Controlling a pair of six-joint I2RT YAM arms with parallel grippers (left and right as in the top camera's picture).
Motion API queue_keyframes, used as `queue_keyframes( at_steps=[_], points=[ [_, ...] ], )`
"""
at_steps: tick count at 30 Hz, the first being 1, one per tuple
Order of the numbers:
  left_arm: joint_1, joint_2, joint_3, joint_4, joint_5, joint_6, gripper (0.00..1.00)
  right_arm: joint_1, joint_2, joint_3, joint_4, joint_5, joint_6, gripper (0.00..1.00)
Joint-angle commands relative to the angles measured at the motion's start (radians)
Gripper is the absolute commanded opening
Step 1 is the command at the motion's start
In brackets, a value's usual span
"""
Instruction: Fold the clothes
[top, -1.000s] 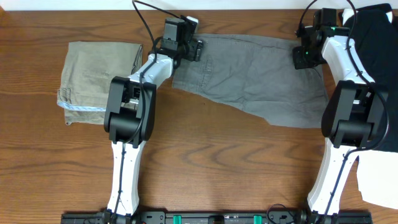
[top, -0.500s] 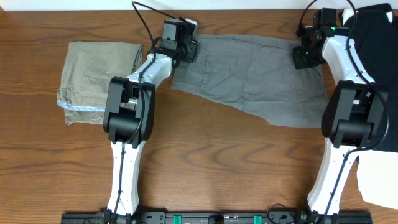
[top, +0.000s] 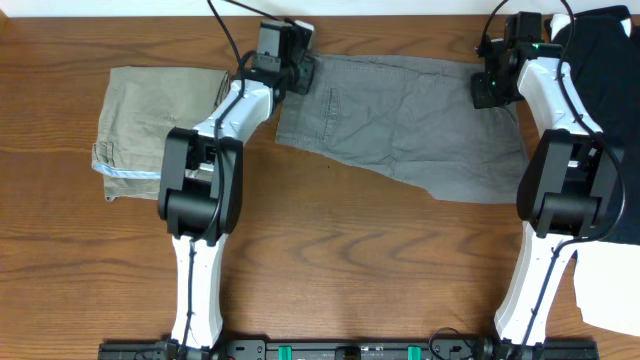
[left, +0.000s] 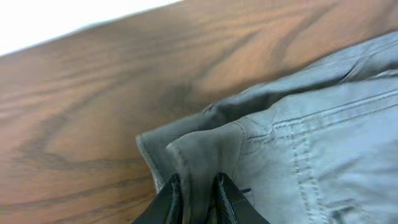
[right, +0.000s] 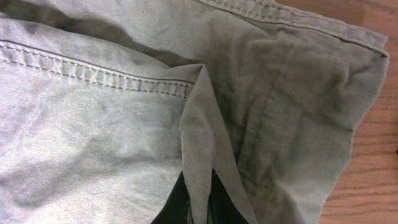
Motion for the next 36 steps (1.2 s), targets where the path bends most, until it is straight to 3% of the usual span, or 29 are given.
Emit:
queue_keyframes(
  at_steps=[1, 4, 5, 6, 13, 17, 19, 29, 36],
  points=[
    [0.004, -0.056, 0.011, -0.026, -0.008, 0.010, 0.19, -0.006, 0.014, -0.003, 0.000, -0.013, 0.017, 0.01],
    [0.004, -0.056, 0.011, -0.063, -0.008, 0.010, 0.19, -0.006, 0.014, -0.003, 0.003, -0.013, 0.017, 0.01],
    [0.004, -0.058, 0.011, -0.075, -0.008, 0.010, 0.07, -0.006, 0.014, -0.002, 0.003, -0.013, 0.017, 0.01],
    [0.005, -0.060, 0.011, -0.084, -0.008, 0.010, 0.06, -0.006, 0.012, 0.002, 0.003, -0.013, 0.017, 0.01],
    [0.005, -0.116, 0.011, -0.117, -0.008, 0.010, 0.07, -0.013, -0.032, 0.012, -0.018, -0.014, 0.021, 0.01],
    [0.005, -0.092, 0.010, -0.121, -0.008, 0.016, 0.42, -0.014, -0.034, 0.011, -0.024, -0.014, 0.021, 0.01],
    [0.005, -0.074, 0.007, -0.121, -0.008, 0.048, 0.52, -0.012, -0.034, 0.011, -0.029, -0.014, 0.021, 0.01],
    [0.036, 0.037, 0.007, -0.027, -0.003, 0.066, 0.52, -0.013, -0.034, 0.011, -0.027, -0.032, 0.021, 0.01],
    [0.045, 0.066, 0.007, 0.022, 0.083, 0.066, 0.52, -0.012, -0.034, 0.011, -0.027, -0.032, 0.021, 0.01]
  ],
)
